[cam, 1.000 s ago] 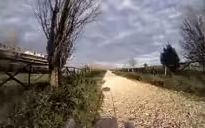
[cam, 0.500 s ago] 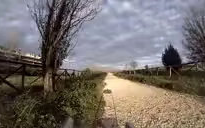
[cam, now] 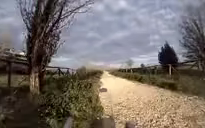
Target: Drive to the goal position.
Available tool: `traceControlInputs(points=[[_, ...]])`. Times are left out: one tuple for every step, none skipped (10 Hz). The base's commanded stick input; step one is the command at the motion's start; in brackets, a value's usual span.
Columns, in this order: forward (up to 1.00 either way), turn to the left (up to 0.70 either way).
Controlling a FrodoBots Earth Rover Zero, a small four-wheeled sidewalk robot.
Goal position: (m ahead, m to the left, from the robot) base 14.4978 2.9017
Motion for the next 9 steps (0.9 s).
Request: traceControlInputs(points=[[0.7,0.0],[0.7,0.0],[0.7,0.0],[0.7,0.0],[0.7,0.0],[0.7,0.0],[0.7,0.0],[0.7,-0.14],[0.7,-0.09]])
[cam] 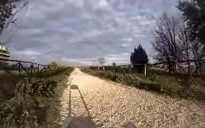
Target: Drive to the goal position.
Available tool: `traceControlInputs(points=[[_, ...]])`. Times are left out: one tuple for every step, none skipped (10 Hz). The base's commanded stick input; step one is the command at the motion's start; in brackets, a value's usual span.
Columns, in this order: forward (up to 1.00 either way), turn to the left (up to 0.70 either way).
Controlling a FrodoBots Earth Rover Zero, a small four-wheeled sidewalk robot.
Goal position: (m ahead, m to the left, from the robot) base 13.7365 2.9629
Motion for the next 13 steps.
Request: traceControlInputs(points=[[0.7,0.0],[0.7,0.0],[0.7,0.0],[0.7,0.08],[0.7,0.35],[0.7,0.29],[0.7,0.05],[0.7,0.0],[0.7,0.0],[0.7,0.0],[0.7,0.0],[0.7,0.0],[0.7,0.0]])
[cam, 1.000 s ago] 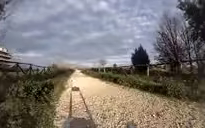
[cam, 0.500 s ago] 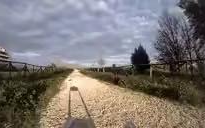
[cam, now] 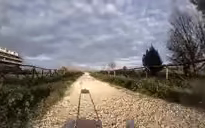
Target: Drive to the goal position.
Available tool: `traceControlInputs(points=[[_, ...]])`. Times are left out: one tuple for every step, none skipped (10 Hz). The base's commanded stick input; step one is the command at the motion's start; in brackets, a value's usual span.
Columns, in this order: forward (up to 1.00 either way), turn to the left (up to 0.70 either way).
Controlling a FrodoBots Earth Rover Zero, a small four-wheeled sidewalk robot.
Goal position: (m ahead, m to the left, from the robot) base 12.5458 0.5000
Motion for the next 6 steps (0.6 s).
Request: traceControlInputs(points=[[0.7,0.0],[0.7,0.03],[0.7,0.35],[0.7,0.35],[0.7,0.35],[0.7,0.11]])
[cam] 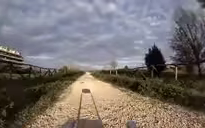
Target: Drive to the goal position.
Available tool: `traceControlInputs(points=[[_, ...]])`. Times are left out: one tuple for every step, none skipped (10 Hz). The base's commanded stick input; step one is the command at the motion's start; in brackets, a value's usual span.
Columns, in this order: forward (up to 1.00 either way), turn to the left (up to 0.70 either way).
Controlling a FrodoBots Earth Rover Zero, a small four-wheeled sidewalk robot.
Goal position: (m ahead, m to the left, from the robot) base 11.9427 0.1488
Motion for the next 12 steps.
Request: traceControlInputs(points=[[0.7,0.0],[0.7,0.0],[0.7,0.0],[0.7,0.0],[0.7,0.0],[0.7,0.0],[0.7,0.0],[0.7,0.0],[0.7,0.0],[0.7,0.0],[0.7,0.0],[0.7,0.0]])
